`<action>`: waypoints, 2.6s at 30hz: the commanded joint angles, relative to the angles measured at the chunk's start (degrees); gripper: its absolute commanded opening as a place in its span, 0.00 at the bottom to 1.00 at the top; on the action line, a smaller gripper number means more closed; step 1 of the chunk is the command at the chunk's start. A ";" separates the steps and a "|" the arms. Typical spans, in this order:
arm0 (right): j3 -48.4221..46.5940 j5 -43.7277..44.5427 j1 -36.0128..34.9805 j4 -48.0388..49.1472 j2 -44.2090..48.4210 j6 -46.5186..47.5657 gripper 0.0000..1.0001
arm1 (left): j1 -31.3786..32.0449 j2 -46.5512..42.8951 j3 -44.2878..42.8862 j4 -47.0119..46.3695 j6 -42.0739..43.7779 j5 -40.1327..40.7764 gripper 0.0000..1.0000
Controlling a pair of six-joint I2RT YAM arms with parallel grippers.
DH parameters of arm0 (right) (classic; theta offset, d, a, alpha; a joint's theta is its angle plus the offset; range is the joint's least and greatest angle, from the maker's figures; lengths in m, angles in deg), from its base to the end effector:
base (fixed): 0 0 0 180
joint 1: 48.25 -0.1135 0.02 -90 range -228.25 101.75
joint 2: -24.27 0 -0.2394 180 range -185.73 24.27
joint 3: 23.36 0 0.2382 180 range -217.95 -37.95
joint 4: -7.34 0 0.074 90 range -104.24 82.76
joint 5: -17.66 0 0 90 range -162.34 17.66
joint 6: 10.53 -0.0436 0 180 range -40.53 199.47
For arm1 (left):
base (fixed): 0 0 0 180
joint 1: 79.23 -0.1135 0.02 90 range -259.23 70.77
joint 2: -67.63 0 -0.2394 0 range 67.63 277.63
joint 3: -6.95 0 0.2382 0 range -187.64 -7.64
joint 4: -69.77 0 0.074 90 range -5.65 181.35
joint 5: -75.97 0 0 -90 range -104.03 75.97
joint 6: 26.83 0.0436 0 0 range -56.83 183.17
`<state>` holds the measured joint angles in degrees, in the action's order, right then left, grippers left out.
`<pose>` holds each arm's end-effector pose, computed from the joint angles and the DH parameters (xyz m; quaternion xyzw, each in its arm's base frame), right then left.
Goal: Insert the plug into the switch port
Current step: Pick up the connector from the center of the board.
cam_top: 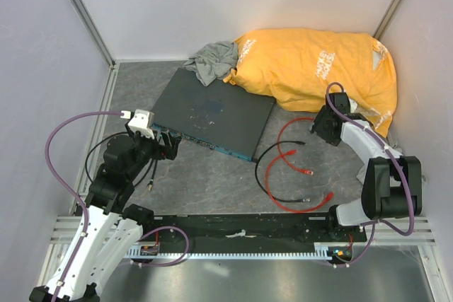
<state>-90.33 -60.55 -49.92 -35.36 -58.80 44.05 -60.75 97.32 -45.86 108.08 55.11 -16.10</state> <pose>0.2806 -0.0007 0.1853 0.3045 0.9088 -0.0087 0.2851 0.1366 -0.0473 0.2948 0.0830 0.7900 -0.1534 0.5878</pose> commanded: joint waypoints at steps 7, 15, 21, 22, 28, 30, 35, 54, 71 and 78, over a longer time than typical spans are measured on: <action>2.99 -7.76 -2.54 0.08 -0.51 0.01 0.71 | 0.68 -0.16 -0.01 -1.23 0.50 -1.19 0.89; 1.93 -2.92 -7.55 3.41 -6.31 -8.42 0.72 | 0.68 -0.43 0.07 -1.14 0.58 -0.75 0.89; 2.11 -1.16 -8.43 5.71 -9.21 -13.17 0.69 | 0.94 -0.51 0.25 -1.14 0.67 -0.66 0.89; 2.02 -0.64 -8.35 5.79 -9.48 -13.62 0.69 | 0.94 -0.60 0.25 -1.22 0.67 -0.66 0.89; 1.93 -0.81 -8.61 8.25 -9.31 -17.22 0.66 | 1.03 -0.43 0.16 -1.22 0.76 -0.66 0.89; 1.84 -0.02 -8.52 7.73 -8.08 -17.40 0.66 | 1.03 -0.34 0.25 -1.23 0.76 -0.66 0.89; 1.58 2.27 -8.52 6.15 -2.81 -17.40 0.65 | 1.12 -0.43 0.25 -1.14 0.76 -0.66 0.89; -1.94 1.04 -8.61 7.38 -13.61 -21.01 0.53 | 1.47 -0.51 0.34 -1.14 0.94 -0.13 0.89; -5.63 -3.52 -8.44 11.68 -12.56 -19.51 0.07 | 1.47 1.15 0.51 -1.22 1.11 0.40 0.89; -7.56 -6.07 -8.44 13.18 -4.48 -15.13 0.00 | 1.38 1.42 0.86 -1.84 1.20 0.13 0.89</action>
<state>-94.20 -64.55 -58.27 -24.85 -70.03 25.50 -59.48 98.68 -45.68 108.06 55.15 -16.03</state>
